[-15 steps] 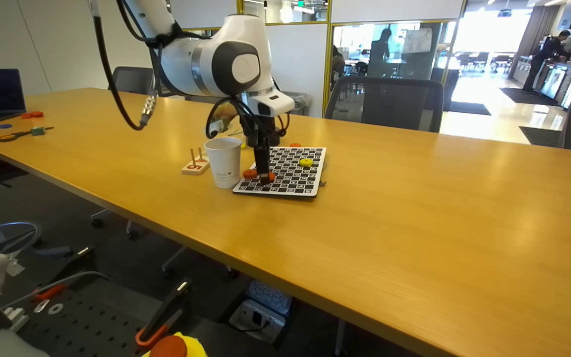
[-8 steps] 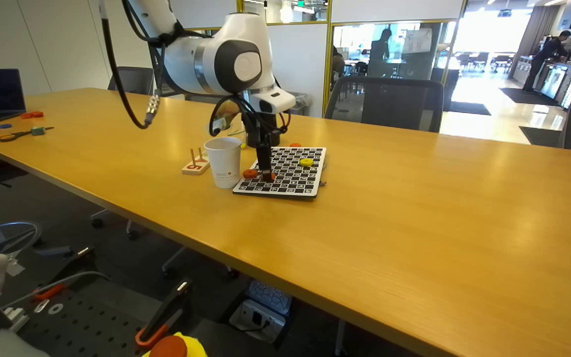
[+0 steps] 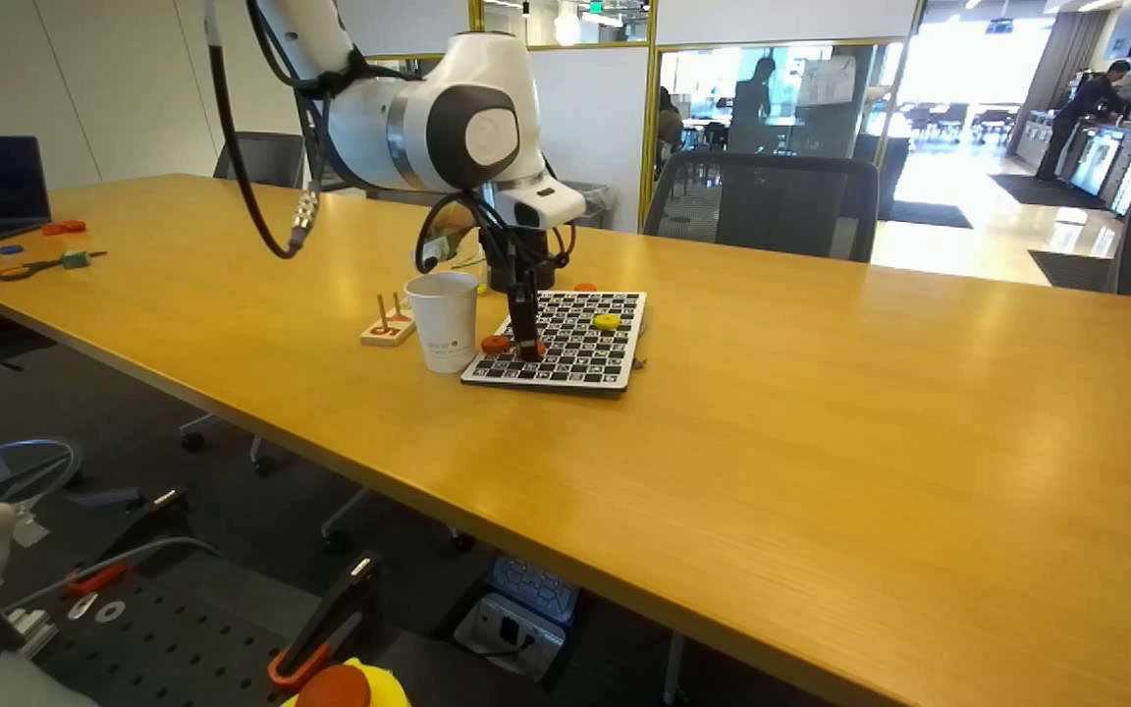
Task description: Put the yellow rings in the clear cup and the orange rings in the white cup
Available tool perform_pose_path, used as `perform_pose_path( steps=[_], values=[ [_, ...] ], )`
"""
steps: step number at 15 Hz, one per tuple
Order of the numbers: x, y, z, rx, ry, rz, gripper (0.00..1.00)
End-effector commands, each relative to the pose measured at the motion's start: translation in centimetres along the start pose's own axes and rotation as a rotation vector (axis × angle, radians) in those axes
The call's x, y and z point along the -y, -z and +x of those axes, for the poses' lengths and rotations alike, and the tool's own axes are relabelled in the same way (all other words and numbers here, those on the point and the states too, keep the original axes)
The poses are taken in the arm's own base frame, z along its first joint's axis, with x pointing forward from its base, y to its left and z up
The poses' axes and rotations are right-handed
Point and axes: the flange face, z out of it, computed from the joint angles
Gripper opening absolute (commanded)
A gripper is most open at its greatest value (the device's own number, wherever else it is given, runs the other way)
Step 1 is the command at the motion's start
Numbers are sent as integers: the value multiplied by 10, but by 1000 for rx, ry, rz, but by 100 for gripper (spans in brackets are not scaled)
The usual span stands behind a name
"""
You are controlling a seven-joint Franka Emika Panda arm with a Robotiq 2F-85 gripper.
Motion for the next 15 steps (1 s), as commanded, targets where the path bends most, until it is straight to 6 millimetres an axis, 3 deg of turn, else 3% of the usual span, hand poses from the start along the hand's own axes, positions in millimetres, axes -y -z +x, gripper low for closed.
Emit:
perform_pose_path(
  steps=[1,2,4,9,15],
  values=[
    [6,2,5,1,-7,17,28],
    [5,4,6,-2,-17,14,21],
    [3,15,11,-30,-42,11,17],
    [7,46,24,-106,-81,-6,17],
    [23,102,25,-151,-103,-48,17]
  ],
)
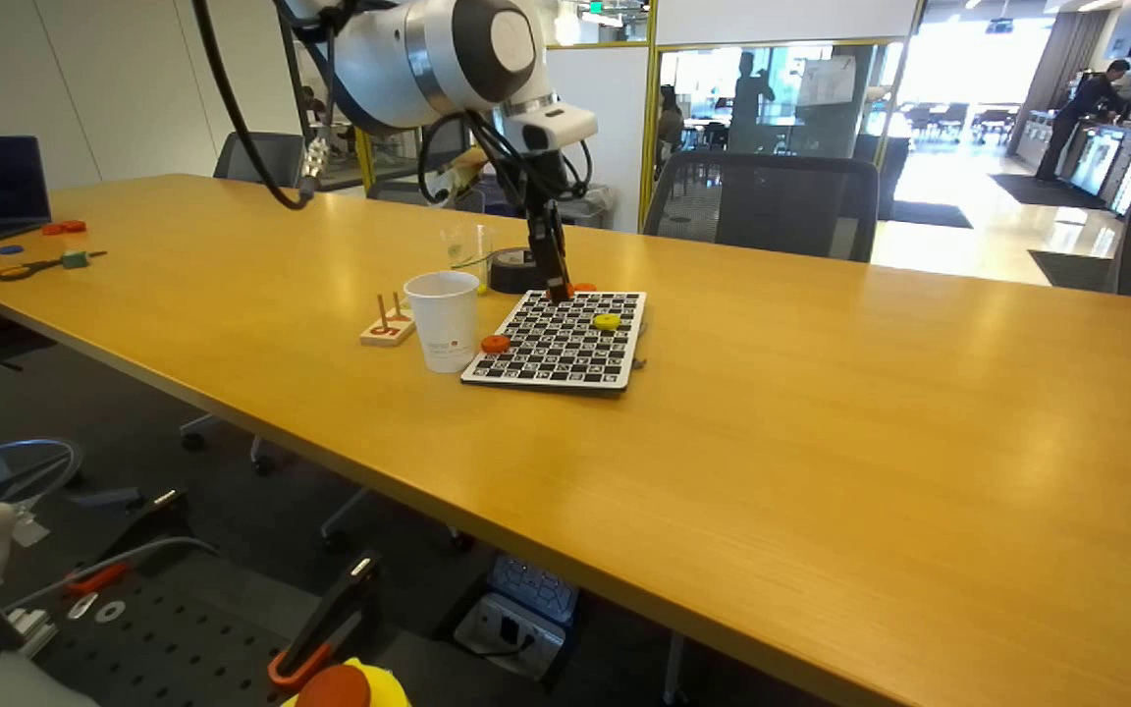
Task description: Put the yellow rings in the clear cup and the orange rings in the white cup
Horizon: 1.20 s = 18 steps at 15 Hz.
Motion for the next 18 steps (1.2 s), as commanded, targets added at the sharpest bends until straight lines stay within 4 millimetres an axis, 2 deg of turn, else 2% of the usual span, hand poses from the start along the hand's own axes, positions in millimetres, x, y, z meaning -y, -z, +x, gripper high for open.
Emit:
perform_pose_path(
  steps=[1,4,8,12,18],
  values=[
    [2,43,0,-10,-7,-21,17],
    [-4,66,-11,68,49,9,17],
    [-4,79,-30,215,123,84,17],
    [-6,78,-45,338,169,104,17],
    [-21,64,-52,444,207,49,17]
  ],
)
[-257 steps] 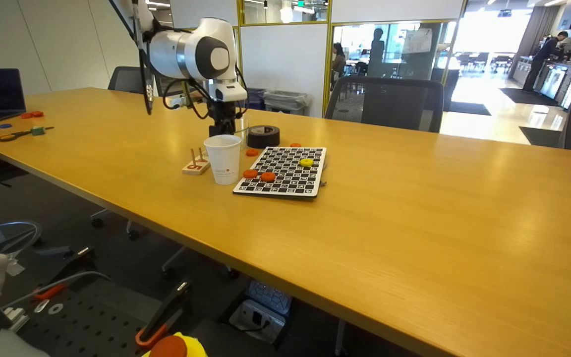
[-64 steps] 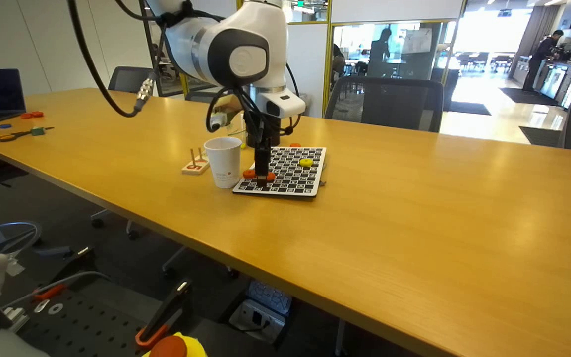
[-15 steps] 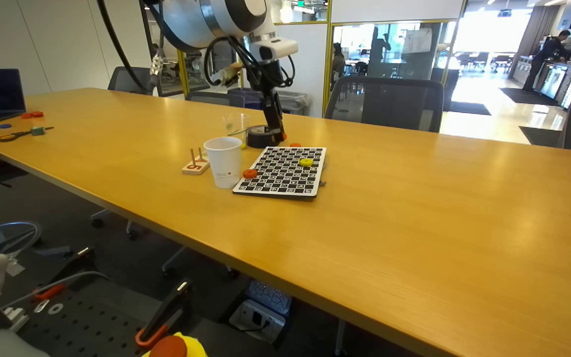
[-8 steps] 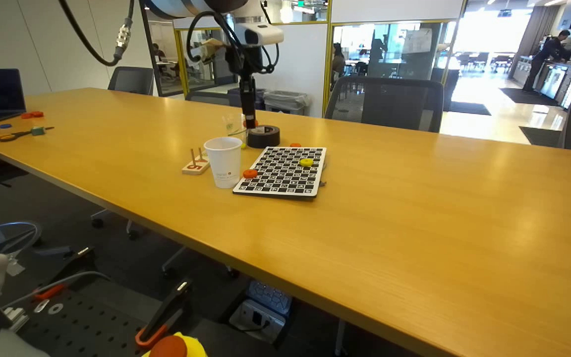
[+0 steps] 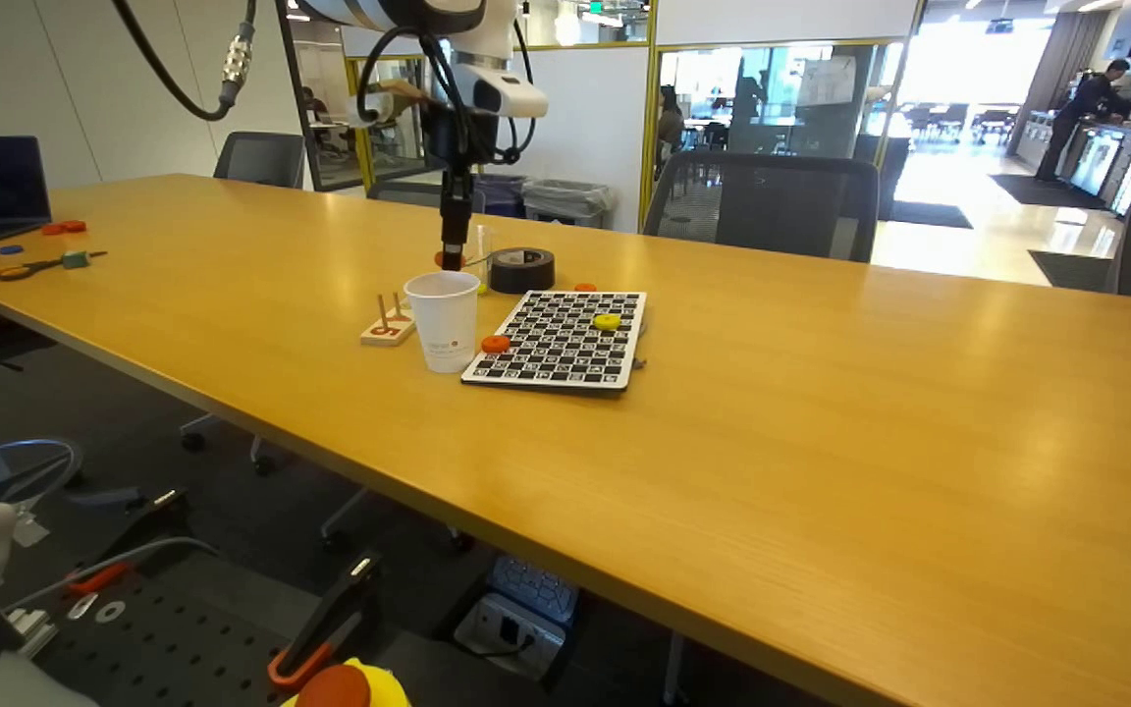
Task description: Put the yellow rings in the clear cup and the orange rings in the white cup
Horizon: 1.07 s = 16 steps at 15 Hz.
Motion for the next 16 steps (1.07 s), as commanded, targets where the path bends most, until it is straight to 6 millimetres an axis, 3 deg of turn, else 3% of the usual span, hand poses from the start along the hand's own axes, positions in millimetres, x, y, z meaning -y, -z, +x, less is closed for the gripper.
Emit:
perform_pose_path(
  steps=[1,6,7,9,13,16],
  values=[
    [-9,3,-5,49,18,-1,17],
    [-12,-4,-5,63,18,-21,17],
    [-12,-5,-5,60,14,-21,67],
    [-11,-5,-4,55,18,-20,73],
    [-5,11,7,6,27,-14,100],
    [5,29,33,-55,58,-12,100]
  ],
)
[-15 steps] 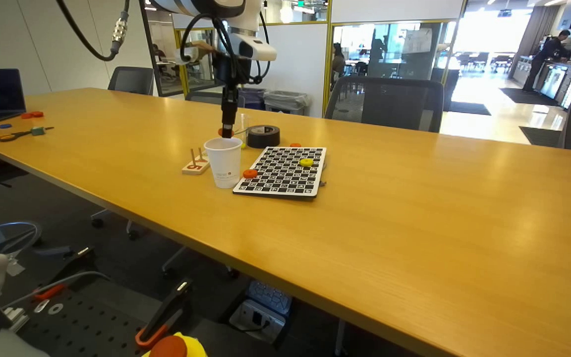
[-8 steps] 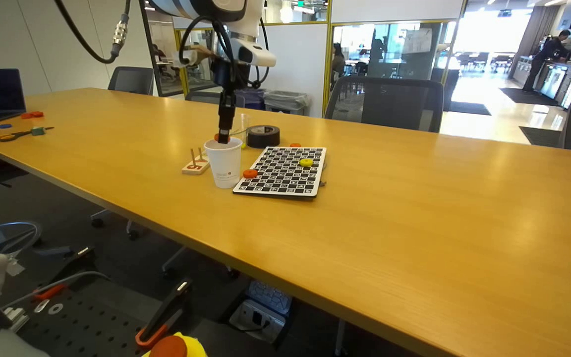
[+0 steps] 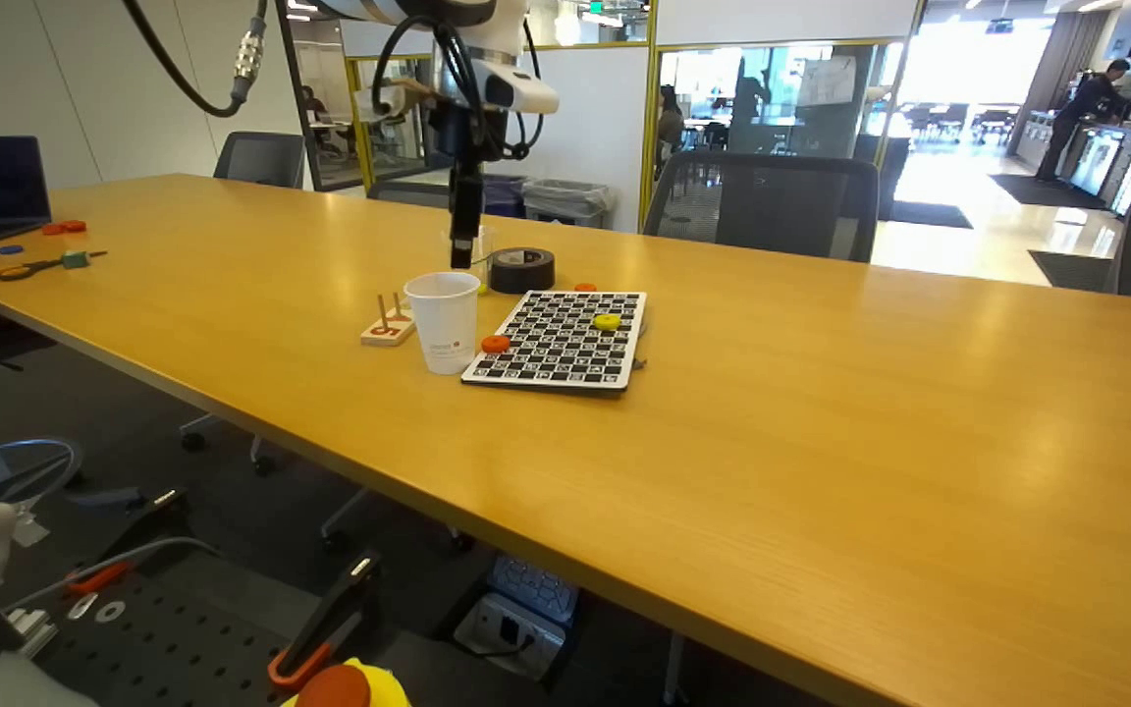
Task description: Put the yellow rings in the clear cup and the orange rings in the white cup
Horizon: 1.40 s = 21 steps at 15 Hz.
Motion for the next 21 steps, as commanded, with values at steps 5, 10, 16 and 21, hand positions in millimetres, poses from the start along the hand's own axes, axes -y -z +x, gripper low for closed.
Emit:
perform_pose_path(
  steps=[5,10,16,21],
  values=[
    [28,18,81,-96,169,-17,100],
    [48,-24,127,-118,179,-69,100],
    [60,-57,158,-183,109,-84,100],
    [58,-70,169,-233,29,-79,100]
  ],
)
